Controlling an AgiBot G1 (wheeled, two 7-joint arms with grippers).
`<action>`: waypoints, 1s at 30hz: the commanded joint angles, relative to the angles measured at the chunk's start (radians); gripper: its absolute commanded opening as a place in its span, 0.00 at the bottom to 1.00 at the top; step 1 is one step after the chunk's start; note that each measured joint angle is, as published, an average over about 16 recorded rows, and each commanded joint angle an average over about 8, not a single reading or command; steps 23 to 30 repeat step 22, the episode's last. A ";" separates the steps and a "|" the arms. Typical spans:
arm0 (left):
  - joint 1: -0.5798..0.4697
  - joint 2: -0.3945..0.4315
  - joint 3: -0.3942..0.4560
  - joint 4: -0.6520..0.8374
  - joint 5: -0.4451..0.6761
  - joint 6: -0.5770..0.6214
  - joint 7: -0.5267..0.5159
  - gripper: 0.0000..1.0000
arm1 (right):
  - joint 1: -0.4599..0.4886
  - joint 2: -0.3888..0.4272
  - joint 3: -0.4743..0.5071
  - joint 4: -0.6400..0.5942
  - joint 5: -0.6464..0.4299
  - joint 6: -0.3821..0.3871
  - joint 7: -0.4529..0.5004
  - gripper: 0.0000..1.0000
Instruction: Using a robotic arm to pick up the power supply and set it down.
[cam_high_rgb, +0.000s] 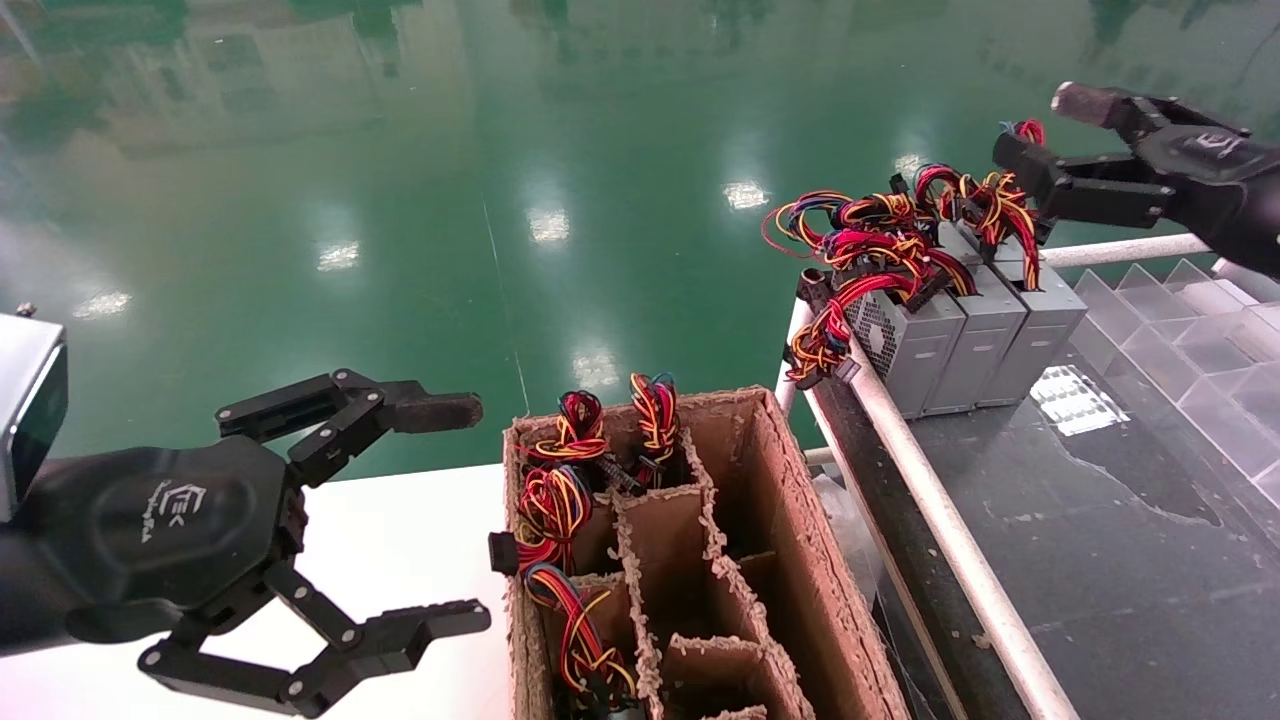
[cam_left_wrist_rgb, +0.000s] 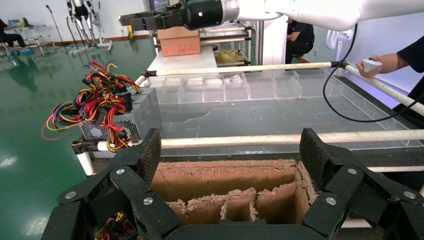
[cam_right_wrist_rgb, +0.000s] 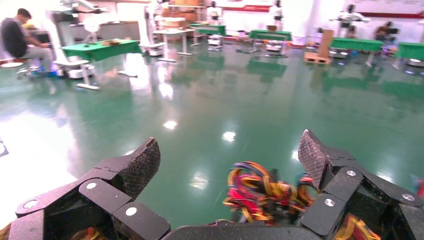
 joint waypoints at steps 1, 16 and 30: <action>0.000 0.000 0.000 0.000 0.000 0.000 0.000 1.00 | -0.025 0.008 0.006 0.042 0.010 -0.012 0.008 1.00; 0.000 0.000 0.000 0.000 0.000 0.000 0.000 1.00 | -0.215 0.067 0.049 0.363 0.086 -0.104 0.072 1.00; 0.000 0.000 0.000 0.000 0.000 0.000 0.000 1.00 | -0.271 0.085 0.062 0.459 0.109 -0.131 0.091 1.00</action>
